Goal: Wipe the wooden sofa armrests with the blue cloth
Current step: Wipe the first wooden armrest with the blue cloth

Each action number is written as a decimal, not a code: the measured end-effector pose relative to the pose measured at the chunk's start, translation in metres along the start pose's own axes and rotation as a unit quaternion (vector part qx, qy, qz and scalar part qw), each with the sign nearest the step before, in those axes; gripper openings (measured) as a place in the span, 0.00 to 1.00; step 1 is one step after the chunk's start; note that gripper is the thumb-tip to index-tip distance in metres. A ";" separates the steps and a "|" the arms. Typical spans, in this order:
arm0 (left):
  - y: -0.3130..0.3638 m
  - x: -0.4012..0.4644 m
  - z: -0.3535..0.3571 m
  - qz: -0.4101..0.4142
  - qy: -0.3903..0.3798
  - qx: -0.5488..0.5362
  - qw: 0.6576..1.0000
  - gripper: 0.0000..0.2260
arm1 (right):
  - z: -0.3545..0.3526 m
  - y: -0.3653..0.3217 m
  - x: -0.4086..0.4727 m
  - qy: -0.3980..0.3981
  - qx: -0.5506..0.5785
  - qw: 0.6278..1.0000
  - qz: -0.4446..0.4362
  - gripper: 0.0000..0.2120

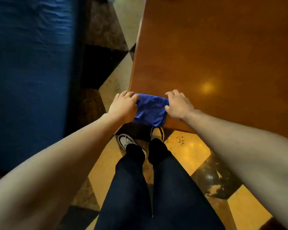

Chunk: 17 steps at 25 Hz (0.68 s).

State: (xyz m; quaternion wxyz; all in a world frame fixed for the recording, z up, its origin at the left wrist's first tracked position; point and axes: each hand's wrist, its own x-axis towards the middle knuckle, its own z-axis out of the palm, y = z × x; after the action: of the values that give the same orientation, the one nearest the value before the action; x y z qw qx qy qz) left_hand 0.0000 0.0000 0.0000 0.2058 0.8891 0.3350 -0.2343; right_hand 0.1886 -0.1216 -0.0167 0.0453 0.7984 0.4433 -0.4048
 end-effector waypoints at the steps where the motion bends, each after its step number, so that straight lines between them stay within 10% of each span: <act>1: -0.002 0.009 0.011 0.001 -0.002 -0.031 1.000 0.23 | 0.011 0.001 0.006 -0.004 -0.012 1.000 0.003 0.25; 11: 0.000 0.060 0.074 -0.023 0.035 0.031 0.999 0.20 | 0.066 0.014 0.038 0.116 -0.004 0.993 0.010 0.15; 17: -0.010 0.020 0.060 -0.072 0.054 -0.275 0.957 0.09 | 0.031 -0.010 0.015 0.010 0.184 0.983 -0.010 0.08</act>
State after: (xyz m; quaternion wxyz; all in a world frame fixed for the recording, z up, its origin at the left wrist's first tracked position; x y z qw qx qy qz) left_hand -0.0104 -0.0151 -0.0614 0.4070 0.7830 0.4598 -0.0989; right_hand 0.1659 -0.1190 -0.0449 -0.1115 0.7926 0.3697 -0.4719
